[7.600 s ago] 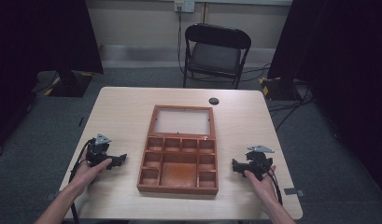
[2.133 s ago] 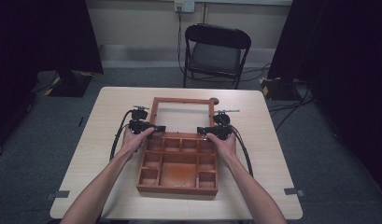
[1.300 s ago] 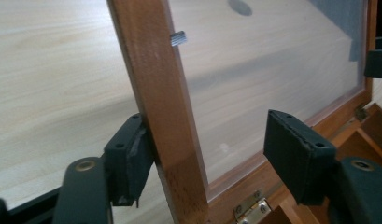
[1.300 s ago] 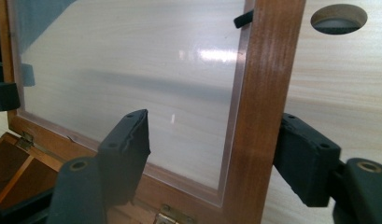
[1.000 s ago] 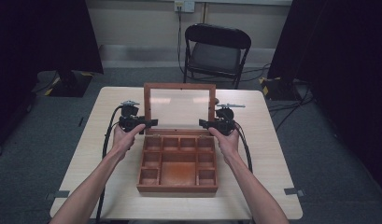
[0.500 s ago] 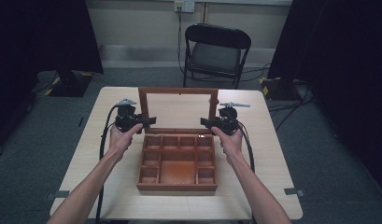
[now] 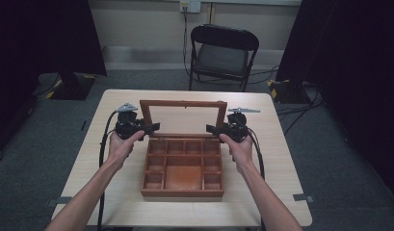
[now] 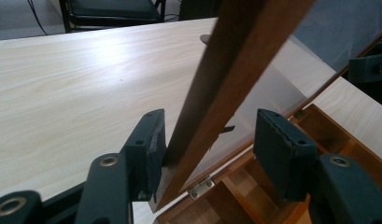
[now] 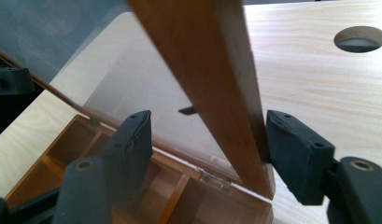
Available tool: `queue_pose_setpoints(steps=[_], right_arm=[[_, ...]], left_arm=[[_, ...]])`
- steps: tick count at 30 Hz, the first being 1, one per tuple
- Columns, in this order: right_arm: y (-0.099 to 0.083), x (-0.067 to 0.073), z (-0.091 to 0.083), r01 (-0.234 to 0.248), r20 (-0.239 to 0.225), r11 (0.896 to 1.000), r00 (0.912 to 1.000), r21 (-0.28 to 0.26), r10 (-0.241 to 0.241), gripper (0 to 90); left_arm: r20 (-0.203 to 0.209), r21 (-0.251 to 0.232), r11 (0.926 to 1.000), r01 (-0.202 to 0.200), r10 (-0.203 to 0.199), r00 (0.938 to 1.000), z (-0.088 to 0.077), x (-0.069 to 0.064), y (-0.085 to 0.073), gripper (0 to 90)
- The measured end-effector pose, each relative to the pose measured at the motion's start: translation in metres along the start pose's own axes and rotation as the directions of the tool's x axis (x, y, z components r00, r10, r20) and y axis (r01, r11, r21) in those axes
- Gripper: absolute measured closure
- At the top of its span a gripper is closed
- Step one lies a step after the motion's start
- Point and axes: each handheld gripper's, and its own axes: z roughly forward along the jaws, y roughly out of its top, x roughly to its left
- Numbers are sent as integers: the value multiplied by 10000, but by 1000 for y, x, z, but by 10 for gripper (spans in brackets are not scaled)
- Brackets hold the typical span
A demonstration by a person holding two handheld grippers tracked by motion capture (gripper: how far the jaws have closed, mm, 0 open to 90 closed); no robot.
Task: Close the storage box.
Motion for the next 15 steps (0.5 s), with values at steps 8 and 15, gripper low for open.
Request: queue_pose_setpoints(steps=[8,15], right_arm=[[-5,3,-8,115,-123,9999,9999,36,-114,303],[-11,5,-17,82,-222,10000,9997,40,-82,261]], left_arm=[[238,11,9999,-161,161,9996,-7,-2,-6,436],[730,-63,9997,-242,246,9970,-13,-4,-11,396]])
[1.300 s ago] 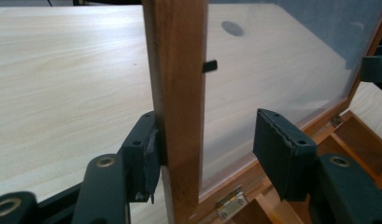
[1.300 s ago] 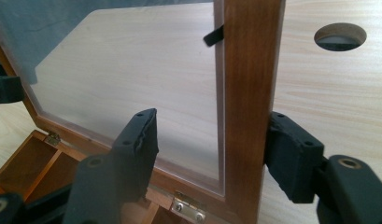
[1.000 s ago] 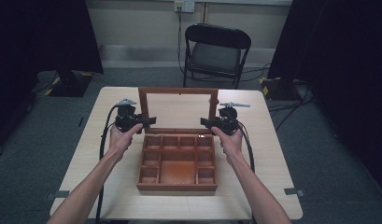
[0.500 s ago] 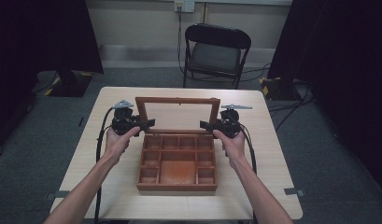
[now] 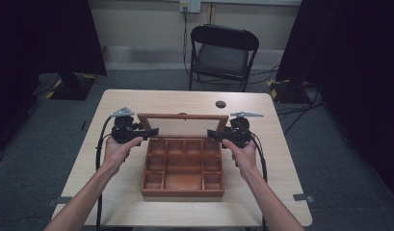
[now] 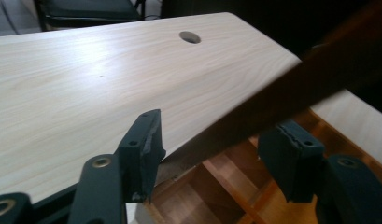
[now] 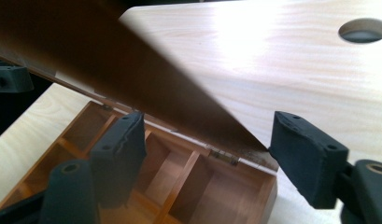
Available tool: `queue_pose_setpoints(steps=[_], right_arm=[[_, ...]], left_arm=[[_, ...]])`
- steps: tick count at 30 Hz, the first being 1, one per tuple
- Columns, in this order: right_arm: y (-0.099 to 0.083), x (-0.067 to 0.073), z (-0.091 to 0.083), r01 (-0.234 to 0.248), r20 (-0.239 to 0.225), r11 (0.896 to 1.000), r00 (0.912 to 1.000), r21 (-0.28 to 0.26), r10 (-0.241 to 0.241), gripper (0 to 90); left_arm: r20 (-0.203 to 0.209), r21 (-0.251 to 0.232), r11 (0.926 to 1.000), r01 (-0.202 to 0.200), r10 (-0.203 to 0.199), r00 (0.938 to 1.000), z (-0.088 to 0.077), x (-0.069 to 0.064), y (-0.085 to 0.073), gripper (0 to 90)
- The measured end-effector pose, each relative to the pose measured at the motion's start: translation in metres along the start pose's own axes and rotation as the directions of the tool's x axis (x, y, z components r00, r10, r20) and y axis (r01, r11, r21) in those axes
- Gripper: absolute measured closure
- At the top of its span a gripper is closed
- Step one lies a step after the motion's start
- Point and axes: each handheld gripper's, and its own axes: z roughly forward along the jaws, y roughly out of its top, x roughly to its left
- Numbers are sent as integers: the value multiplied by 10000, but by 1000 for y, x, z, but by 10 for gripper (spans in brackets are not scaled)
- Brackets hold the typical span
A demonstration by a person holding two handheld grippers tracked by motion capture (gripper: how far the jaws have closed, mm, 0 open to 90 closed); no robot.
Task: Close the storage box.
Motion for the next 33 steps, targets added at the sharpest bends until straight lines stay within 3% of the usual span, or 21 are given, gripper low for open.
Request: queue_pose_setpoints(steps=[5,16,26,33], right_arm=[[-5,2,-6,3,-74,10000,10000,20,-3,254],[-16,5,-9,202,-42,9994,9998,270,-201,235],[-24,8,-8,275,-49,9980,9996,570,-272,233],[-31,8,-19,311,-109,9982,9995,507,-306,232]], left_arm=[[76,63,10000,-35,34,10000,-3,-2,-5,367],[-273,200,9996,219,-213,9994,-11,-7,-16,204],[-228,405,9991,147,-138,9996,-15,-12,-23,188],[-258,415,9991,34,-24,9997,-19,-16,-27,183]])
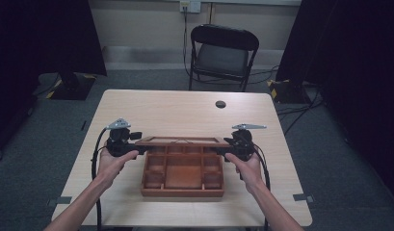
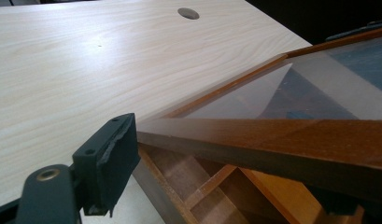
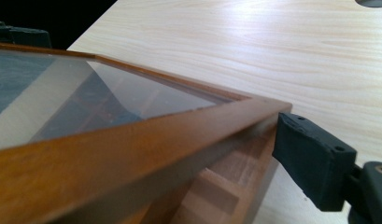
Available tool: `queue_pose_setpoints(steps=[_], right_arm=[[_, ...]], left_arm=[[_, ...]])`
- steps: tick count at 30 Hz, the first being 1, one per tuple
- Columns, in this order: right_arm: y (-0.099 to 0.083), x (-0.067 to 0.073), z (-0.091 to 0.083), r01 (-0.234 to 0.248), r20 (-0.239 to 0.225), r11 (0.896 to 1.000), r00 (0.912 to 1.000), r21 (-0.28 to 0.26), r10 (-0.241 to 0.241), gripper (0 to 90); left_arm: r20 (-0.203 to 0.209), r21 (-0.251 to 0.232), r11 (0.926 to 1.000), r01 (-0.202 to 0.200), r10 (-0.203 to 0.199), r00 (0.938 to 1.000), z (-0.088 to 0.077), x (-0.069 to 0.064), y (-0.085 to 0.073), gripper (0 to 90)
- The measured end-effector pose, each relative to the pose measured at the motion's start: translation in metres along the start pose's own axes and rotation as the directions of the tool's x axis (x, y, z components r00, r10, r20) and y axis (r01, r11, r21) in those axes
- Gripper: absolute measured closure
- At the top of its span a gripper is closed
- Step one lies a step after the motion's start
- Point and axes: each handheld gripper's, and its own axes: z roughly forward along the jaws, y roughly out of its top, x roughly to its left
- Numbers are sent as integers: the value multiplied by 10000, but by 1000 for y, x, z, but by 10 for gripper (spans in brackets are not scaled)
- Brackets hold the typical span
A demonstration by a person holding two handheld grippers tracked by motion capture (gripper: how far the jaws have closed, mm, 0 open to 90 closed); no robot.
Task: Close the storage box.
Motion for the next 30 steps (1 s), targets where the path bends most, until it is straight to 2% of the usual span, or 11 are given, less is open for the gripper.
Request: queue_pose_setpoints(steps=[2,7,11,13,19,22,24,26,29,30], right_arm=[[-3,-2,-2,-6,-43,10000,10000,33,6,230],[-9,-5,-6,-40,39,9998,10000,201,39,232],[-17,-8,-14,154,427,9992,9989,377,-170,241],[-22,-13,-19,-64,426,9991,9991,417,46,241],[-28,-22,-31,-144,760,9987,9971,487,106,276],[-27,-28,-28,-29,1203,9985,9927,549,-38,299],[-26,-34,-28,-239,1268,9979,9918,596,162,302],[-24,-37,-30,-291,1365,9990,9903,342,242,313],[-18,-36,-35,-328,1184,9995,9924,31,322,334],[-16,-35,-37,-311,1130,9995,9931,-110,322,335]], left_arm=[[-37,111,9999,-74,75,10000,-1,-1,-1,177],[-109,36,9999,-163,164,9998,-3,-4,-6,173],[-223,99,9993,-348,350,9991,-6,-4,-8,172],[-182,73,9995,-294,295,9994,-7,-5,-9,168],[-262,271,9986,-463,470,9986,-10,-5,-16,162],[-337,391,9983,-435,448,9984,-10,-5,-21,157],[-324,445,9982,-392,406,9986,-10,-5,-25,158],[-283,510,9978,-429,444,9986,-11,-5,-26,160],[-289,512,9980,-367,382,9989,-10,-6,-28,160],[-308,536,9975,-464,481,9984,-11,-6,-28,160]])
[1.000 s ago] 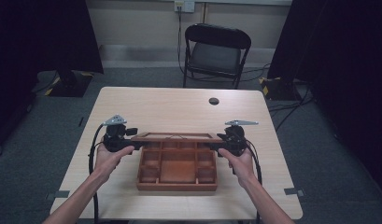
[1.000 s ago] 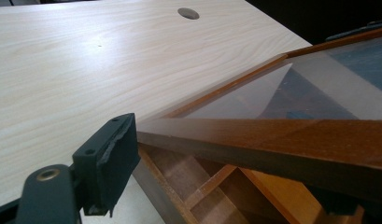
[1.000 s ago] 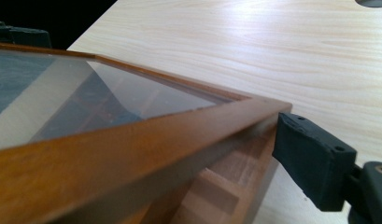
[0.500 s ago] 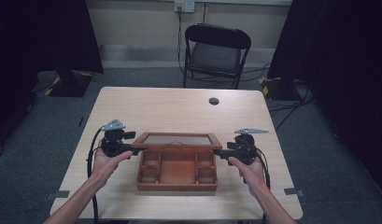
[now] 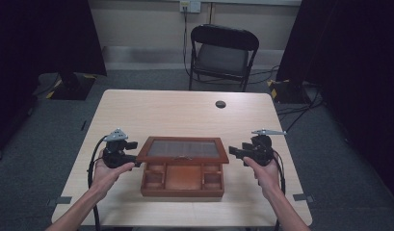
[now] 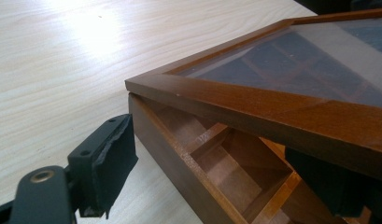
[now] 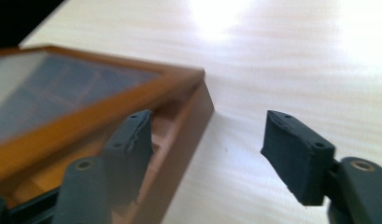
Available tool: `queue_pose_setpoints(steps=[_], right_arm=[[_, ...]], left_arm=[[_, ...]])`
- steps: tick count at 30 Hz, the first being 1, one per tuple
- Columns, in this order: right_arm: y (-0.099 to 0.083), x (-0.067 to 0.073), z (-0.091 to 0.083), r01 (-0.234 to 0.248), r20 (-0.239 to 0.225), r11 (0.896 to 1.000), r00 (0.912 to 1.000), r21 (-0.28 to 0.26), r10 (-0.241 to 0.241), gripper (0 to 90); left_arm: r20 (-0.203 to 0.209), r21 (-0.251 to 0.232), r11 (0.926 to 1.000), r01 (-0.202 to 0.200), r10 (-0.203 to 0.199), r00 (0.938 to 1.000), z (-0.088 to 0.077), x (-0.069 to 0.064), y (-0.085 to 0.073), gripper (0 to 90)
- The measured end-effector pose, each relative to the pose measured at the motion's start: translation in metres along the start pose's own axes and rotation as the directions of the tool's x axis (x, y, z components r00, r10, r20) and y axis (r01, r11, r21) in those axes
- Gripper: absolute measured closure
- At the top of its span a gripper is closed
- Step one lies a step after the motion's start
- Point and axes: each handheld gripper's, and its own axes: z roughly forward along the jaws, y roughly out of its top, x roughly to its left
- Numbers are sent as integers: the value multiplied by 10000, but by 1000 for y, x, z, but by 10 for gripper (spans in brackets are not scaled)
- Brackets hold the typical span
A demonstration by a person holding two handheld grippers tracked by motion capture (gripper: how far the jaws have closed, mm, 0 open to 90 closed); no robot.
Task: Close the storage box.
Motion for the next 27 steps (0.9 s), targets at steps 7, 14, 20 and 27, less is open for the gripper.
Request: queue_pose_setpoints(steps=[7,14,20,27], right_arm=[[12,18,-3,463,-1017,9989,9937,-73,-468,398],[23,48,-10,1130,-2419,9927,9628,-430,-1201,482],[35,81,-2,1915,-3515,9808,9163,-366,-1920,575],[36,120,18,2676,-4902,9635,8405,51,-2309,708]], left_arm=[[-245,120,9998,-128,131,9996,-1,-4,-4,183],[-108,446,9988,-218,223,9997,1,-5,-11,180],[-65,390,9992,-74,76,9999,2,-5,-12,173],[13,594,9982,-109,109,9999,4,-5,-17,172]])
